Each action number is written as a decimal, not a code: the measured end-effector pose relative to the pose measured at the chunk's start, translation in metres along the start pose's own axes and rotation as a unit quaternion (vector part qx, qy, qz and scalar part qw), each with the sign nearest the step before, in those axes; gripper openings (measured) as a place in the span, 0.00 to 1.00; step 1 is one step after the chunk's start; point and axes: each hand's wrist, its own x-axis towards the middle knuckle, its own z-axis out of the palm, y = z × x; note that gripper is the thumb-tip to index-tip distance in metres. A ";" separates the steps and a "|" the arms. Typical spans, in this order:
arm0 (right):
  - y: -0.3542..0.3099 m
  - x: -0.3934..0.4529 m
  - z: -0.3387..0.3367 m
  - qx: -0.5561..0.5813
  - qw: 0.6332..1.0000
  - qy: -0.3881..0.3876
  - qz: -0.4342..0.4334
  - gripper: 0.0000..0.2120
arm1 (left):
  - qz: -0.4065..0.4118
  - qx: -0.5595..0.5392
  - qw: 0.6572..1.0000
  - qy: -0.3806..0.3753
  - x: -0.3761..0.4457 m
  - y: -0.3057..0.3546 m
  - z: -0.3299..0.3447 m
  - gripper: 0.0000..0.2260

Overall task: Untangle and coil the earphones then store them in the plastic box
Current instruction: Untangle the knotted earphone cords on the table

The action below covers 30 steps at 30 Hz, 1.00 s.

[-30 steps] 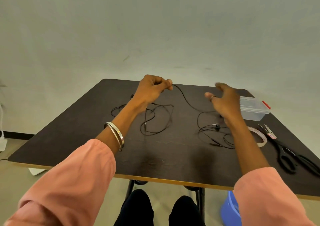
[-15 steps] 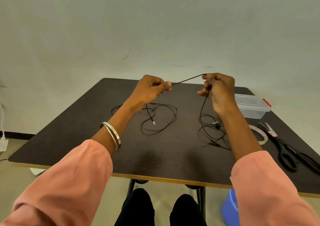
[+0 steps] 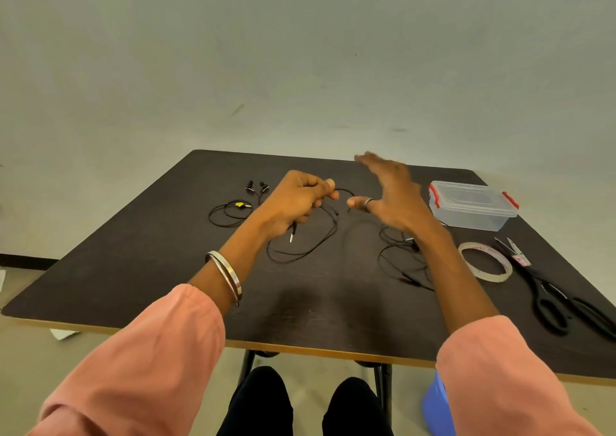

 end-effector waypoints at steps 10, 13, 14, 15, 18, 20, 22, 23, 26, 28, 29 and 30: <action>0.027 0.009 0.027 0.306 0.950 -0.009 0.061 0.05 | -0.115 -0.231 0.960 -0.113 0.010 -0.026 0.016 0.14; 0.036 0.015 0.044 0.273 0.959 0.054 0.061 0.05 | -0.125 -0.308 0.935 -0.124 0.017 -0.037 0.023 0.12; 0.038 0.017 0.050 0.250 0.964 0.073 0.054 0.06 | -0.121 -0.331 0.928 -0.124 0.020 -0.041 0.024 0.12; 0.040 0.019 0.055 0.228 0.969 0.085 0.046 0.07 | -0.113 -0.354 0.920 -0.122 0.023 -0.046 0.026 0.12; 0.046 0.022 0.077 0.162 0.981 0.106 0.014 0.07 | -0.076 -0.431 0.894 -0.101 0.032 -0.059 0.028 0.13; 0.052 0.023 0.089 0.115 0.989 0.097 -0.008 0.08 | -0.059 -0.468 0.879 -0.078 0.038 -0.066 0.028 0.13; 0.055 0.024 0.097 0.066 0.995 0.062 -0.036 0.09 | -0.045 -0.487 0.870 -0.057 0.044 -0.071 0.026 0.13; 0.055 0.024 0.099 0.047 0.997 0.037 -0.047 0.10 | -0.042 -0.496 0.866 -0.045 0.047 -0.074 0.024 0.13; 0.050 0.020 0.101 0.011 0.997 -0.024 -0.079 0.14 | -0.039 -0.497 0.867 0.009 0.052 -0.079 0.019 0.13; 0.046 0.017 0.104 -0.016 0.994 -0.038 -0.102 0.15 | -0.032 -0.469 0.881 0.049 0.053 -0.081 0.020 0.12; 0.044 0.015 0.105 -0.029 0.992 -0.047 -0.110 0.15 | -0.028 -0.457 0.887 0.065 0.053 -0.082 0.021 0.12; 0.041 0.013 0.105 -0.042 0.991 -0.057 -0.118 0.15 | -0.024 -0.451 0.889 0.078 0.053 -0.083 0.021 0.12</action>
